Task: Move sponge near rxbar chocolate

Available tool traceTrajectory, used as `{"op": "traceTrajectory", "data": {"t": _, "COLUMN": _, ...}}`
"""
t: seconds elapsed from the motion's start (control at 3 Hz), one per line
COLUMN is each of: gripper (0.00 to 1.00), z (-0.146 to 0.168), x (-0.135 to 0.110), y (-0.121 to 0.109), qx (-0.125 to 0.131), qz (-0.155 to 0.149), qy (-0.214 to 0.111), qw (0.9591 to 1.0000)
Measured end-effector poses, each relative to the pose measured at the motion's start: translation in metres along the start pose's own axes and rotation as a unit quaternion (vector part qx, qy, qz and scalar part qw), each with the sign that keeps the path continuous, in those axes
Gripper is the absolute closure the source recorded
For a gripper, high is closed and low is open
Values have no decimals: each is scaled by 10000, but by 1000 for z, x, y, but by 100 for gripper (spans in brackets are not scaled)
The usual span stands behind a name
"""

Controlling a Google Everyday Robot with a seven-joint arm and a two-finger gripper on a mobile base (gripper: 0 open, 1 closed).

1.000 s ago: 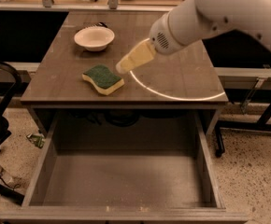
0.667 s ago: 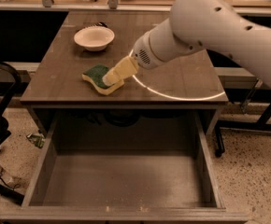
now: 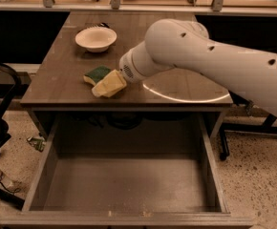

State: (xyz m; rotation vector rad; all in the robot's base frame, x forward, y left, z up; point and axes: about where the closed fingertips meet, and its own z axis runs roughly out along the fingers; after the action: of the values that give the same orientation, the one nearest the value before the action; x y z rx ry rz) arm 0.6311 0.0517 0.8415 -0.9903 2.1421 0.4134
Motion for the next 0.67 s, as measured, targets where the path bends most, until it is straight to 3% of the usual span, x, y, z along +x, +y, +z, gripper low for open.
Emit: {"op": "traceTrajectory", "data": {"t": 0.67, "gripper": 39, "z": 19, "x": 9, "y": 8, "qx": 37, "qz": 82, "qy": 69, "qw": 9999}}
